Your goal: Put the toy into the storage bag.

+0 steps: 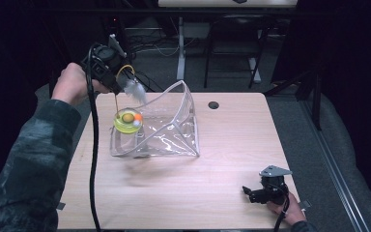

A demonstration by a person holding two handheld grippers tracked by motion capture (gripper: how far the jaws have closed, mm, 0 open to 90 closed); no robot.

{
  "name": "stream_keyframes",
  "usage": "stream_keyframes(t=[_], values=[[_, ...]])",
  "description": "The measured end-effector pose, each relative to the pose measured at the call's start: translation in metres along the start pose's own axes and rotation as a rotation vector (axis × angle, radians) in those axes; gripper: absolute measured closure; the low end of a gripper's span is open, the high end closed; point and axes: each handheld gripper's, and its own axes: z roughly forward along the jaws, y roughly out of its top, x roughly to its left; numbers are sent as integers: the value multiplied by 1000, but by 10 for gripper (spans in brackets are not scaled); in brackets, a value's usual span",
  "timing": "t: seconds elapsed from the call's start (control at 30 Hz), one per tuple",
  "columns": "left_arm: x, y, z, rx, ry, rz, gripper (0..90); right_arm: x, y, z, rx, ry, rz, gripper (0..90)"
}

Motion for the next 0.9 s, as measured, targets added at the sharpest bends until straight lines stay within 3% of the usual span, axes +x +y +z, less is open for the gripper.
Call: stream_keyframes(t=[0.33,0.9], values=[[-5,8,18,26,-17,34,878,0,0,0,3,1,1,0],[-13,12,48,30,-63,44,879,0,0,0,1,2,-1,0]])
